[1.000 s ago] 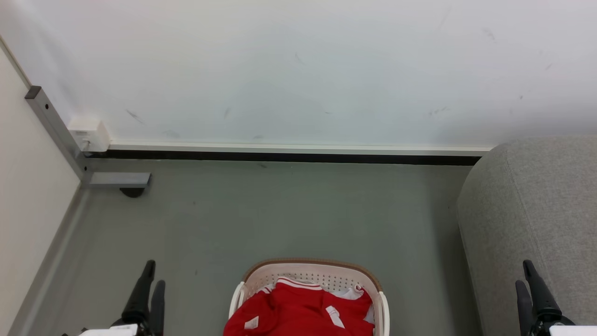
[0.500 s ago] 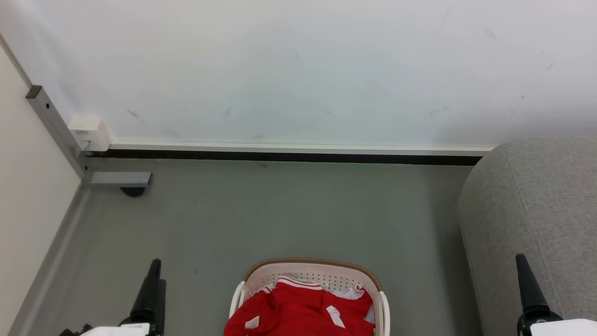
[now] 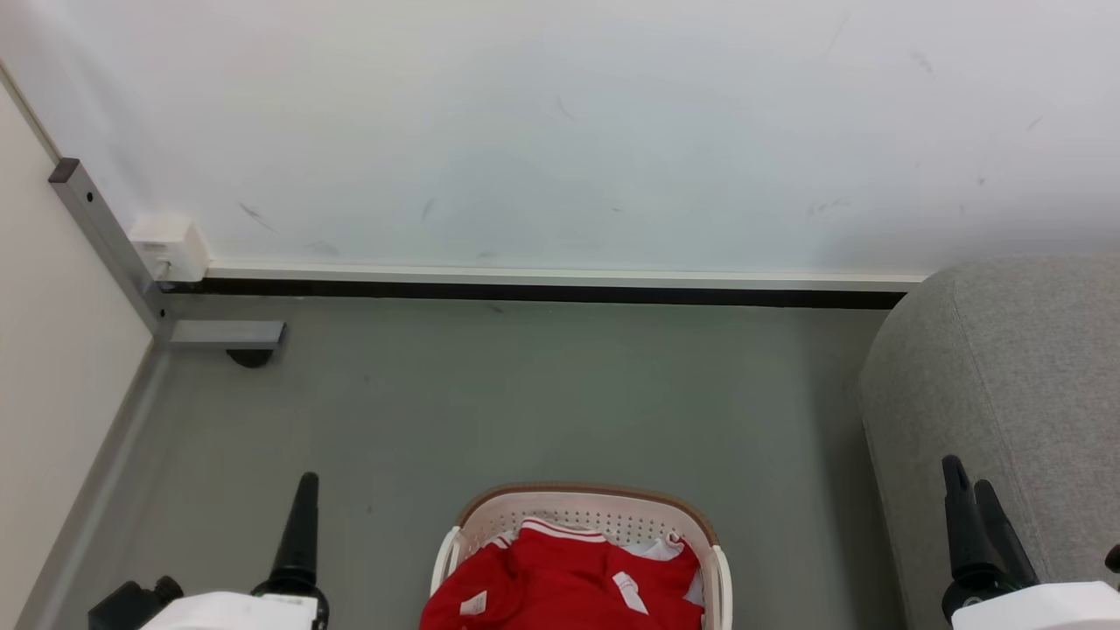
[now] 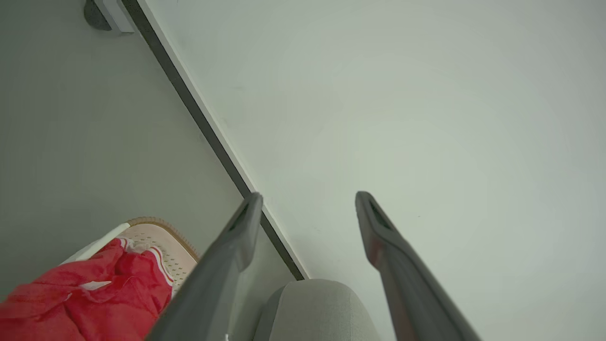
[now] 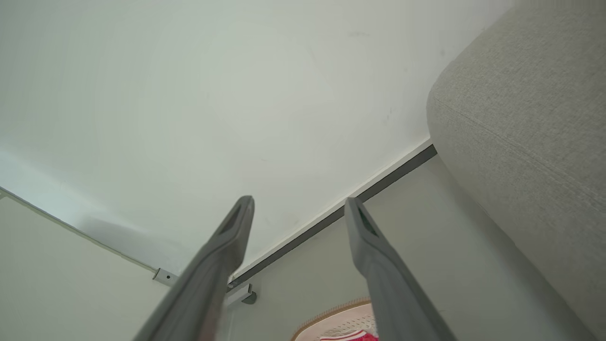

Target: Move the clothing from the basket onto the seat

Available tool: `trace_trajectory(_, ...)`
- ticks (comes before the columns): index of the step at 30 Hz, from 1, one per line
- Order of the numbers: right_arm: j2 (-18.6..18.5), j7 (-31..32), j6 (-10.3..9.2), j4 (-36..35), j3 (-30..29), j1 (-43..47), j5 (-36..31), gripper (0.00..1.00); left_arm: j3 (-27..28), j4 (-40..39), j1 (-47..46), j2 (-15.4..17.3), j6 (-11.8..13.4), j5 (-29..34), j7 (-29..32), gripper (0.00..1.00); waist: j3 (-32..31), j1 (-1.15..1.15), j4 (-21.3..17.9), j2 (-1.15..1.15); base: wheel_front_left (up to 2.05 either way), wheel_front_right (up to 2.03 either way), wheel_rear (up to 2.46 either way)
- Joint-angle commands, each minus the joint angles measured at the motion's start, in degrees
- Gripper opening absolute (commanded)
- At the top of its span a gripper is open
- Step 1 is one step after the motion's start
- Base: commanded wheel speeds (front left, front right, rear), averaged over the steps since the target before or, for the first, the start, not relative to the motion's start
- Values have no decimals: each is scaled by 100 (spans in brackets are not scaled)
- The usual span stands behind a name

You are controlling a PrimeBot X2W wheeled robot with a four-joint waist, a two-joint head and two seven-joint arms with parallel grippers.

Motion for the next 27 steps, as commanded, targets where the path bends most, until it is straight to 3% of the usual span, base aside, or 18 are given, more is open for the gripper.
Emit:
trace_trajectory(1, -92, -72, -3, -110, 35, -53, -300, 100, -16, -126, -39, 43, 47, 315, -60, 100, 2, 0, 2, 0, 0, 0, 0)
trace_trajectory(17, -131, -381, -5, -154, 207, 35, -1624, 100, -289, -333, 9, 53, 343, 2083, -369, 100, -3, 0, 5, 0, 0, 0, 0)
trace_trajectory(27, -159, -537, -6, -109, 238, 55, -2253, 100, -388, -452, 36, 58, 435, 2835, -522, 100, 13, 0, 20, 0, 0, 0, 0)
